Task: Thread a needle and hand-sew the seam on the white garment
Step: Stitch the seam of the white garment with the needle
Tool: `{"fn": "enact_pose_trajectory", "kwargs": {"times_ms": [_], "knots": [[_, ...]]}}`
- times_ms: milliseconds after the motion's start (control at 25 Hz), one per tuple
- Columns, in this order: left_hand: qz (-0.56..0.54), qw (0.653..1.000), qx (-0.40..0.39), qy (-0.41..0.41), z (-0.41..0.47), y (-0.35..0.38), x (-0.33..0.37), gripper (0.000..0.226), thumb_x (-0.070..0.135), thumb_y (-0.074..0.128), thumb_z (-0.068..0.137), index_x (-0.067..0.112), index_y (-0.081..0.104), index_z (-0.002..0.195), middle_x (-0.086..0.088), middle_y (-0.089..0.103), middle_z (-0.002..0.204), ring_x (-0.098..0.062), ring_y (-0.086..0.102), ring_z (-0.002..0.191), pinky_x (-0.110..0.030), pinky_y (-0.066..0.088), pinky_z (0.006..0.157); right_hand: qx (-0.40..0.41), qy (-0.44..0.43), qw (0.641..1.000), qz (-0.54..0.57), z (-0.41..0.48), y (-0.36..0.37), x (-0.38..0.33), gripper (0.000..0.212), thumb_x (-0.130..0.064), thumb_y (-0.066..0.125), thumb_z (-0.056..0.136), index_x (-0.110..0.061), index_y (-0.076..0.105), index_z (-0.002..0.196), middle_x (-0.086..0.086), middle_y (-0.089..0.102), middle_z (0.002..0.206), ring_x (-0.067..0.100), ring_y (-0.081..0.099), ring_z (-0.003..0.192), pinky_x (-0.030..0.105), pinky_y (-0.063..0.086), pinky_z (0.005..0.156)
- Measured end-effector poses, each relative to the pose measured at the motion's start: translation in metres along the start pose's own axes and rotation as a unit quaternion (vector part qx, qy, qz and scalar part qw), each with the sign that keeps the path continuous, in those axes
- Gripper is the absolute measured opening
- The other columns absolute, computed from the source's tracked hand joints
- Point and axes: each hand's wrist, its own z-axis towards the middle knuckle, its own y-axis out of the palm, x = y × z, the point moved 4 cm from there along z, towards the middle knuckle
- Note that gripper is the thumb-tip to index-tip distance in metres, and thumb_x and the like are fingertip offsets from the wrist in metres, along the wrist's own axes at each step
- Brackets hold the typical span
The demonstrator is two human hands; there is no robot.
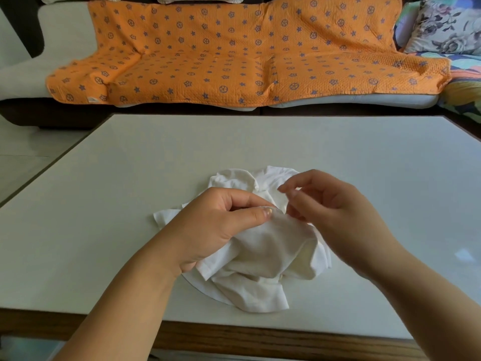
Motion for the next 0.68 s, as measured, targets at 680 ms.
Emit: {"fn": "enact_pose_trajectory", "kwargs": {"times_ms": [680], "knots": [[0.038, 0.998, 0.039, 0.039, -0.002, -0.011, 0.003, 0.007, 0.025, 0.070, 0.084, 0.025, 0.077, 0.085, 0.008, 0.076, 0.089, -0.004, 0.069, 0.091, -0.013, 0.050, 0.084, -0.123, 0.069, 0.990, -0.011, -0.005, 0.000, 0.003, 0.023, -0.010, 0.059, 0.088, -0.023, 0.074, 0.077, 0.001, 0.062, 0.063, 0.012, 0.057, 0.060, 0.014, 0.047, 0.060]]}}
